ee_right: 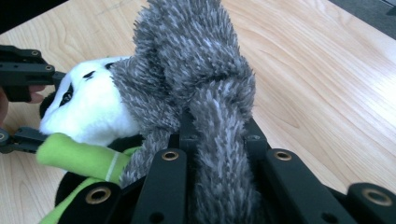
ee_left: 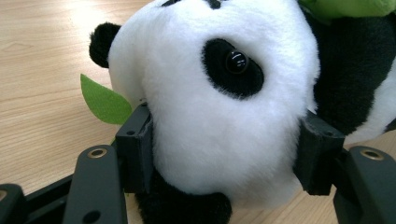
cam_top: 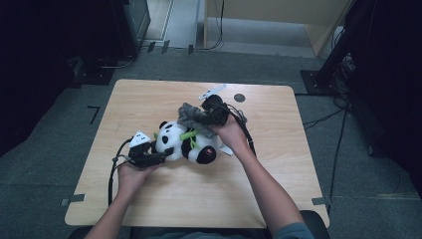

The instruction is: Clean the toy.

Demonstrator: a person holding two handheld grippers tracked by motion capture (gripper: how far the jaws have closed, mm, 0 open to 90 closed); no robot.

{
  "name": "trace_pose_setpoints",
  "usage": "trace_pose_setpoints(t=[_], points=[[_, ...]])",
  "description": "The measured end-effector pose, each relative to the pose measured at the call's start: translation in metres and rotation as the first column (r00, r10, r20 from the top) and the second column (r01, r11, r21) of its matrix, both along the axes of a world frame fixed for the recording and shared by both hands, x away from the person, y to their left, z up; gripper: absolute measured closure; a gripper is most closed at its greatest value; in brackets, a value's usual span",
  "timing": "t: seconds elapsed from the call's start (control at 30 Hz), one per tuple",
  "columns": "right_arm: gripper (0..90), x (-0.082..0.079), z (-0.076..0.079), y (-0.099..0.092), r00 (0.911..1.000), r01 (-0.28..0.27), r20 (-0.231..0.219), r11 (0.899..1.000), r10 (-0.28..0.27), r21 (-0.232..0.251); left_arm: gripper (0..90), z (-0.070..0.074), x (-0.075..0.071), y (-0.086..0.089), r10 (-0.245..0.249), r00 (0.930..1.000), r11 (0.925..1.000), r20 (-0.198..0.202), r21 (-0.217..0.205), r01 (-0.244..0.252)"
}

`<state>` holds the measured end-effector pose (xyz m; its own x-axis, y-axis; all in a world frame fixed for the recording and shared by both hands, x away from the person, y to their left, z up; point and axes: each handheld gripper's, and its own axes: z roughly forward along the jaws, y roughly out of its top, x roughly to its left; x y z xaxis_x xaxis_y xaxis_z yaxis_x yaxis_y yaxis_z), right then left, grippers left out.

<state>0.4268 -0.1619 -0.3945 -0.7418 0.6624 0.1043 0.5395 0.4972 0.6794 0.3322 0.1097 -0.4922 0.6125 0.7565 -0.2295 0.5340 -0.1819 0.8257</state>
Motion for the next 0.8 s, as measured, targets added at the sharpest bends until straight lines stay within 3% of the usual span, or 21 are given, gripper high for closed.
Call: trace_pose_setpoints(t=[0.13,0.23,0.3,0.4,0.6,0.73,0.8], points=[[77.6,0.0,0.007,-0.007,0.9998,0.022,0.004,0.999,-0.022,0.024,34.4,-0.001,0.0,0.001,-0.001,1.0,1.0,0.001,-0.001,0.001],[77.5,-0.004,0.017,-0.009,1.0,0.002,0.008,0.997,-0.002,0.08,34.3,-0.001,0.0,0.001,0.002,1.0,1.0,0.001,-0.005,-0.002],[77.5,-0.009,0.023,-0.007,0.9998,-0.011,0.016,0.996,0.01,0.091,34.3,-0.001,0.0,0.001,0.001,1.0,1.0,0.001,-0.004,-0.001],[77.4,-0.019,0.033,0.0,0.9983,-0.047,0.039,0.992,0.043,0.12,34.2,-0.001,0.0,0.001,0.004,1.0,0.9999,0.001,-0.01,-0.004],[77.4,-0.038,0.043,0.016,0.9919,-0.119,0.06,0.984,0.112,0.131,34.1,-0.001,0.0,0.001,0.003,1.0,0.9999,-0.001,-0.012,-0.003],[77.4,-0.046,0.04,0.03,0.9857,-0.168,0.041,0.975,0.164,0.148,34.1,0.0,0.0,0.001,0.004,1.0,0.9999,-0.002,-0.013,-0.004],[77.4,-0.05,0.035,0.04,0.9814,-0.192,0.033,0.973,0.189,0.131,34.1,0.0,0.0,0.001,0.005,1.0,0.9999,-0.002,-0.014,-0.005]])
